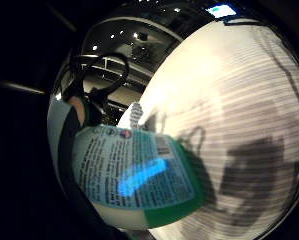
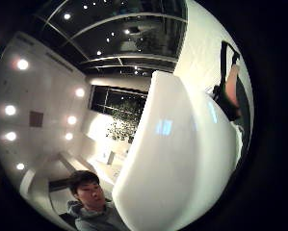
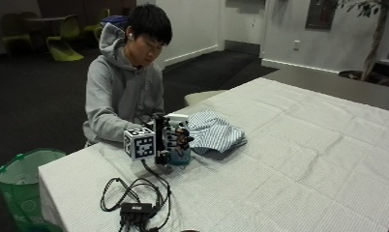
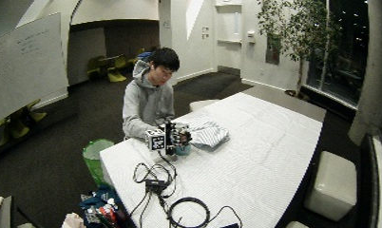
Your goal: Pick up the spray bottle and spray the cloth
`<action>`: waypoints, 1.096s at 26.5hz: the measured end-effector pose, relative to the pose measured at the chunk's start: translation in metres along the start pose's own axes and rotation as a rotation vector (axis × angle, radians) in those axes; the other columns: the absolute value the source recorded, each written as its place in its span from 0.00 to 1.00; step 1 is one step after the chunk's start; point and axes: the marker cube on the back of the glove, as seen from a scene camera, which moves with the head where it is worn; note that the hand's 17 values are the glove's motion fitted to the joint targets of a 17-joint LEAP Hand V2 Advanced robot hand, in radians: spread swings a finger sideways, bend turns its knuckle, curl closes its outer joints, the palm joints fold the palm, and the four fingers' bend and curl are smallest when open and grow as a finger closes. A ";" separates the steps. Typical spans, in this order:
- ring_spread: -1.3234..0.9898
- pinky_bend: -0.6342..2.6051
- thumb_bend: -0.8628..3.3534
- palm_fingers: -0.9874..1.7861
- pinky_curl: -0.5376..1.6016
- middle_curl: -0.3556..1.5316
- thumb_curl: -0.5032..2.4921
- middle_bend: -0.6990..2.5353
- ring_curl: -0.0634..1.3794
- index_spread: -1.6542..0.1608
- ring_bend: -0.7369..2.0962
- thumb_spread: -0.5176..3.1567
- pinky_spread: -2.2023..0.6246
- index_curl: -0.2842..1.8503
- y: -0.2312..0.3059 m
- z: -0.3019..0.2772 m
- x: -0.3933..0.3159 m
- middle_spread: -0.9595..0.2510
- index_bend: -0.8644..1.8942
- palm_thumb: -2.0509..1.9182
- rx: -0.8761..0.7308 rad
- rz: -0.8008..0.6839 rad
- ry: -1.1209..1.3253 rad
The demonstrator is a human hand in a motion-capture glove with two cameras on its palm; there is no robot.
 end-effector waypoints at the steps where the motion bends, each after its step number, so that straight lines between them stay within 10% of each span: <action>1: 0.52 0.28 0.21 0.81 0.39 0.43 0.33 0.37 0.29 0.79 0.42 0.33 0.77 0.31 -0.001 0.001 0.000 0.73 0.43 0.75 0.001 -0.004 -0.009; 13: 0.50 0.28 0.20 0.87 0.41 0.44 0.36 0.38 0.32 0.81 0.43 0.24 0.71 0.36 -0.013 0.013 -0.008 0.75 0.49 0.76 -0.061 -0.051 0.030; 29: 0.49 0.30 0.20 0.87 0.43 0.45 0.39 0.41 0.35 0.81 0.45 0.19 0.68 0.38 -0.013 0.060 -0.112 0.75 0.51 0.75 -0.652 -0.185 0.582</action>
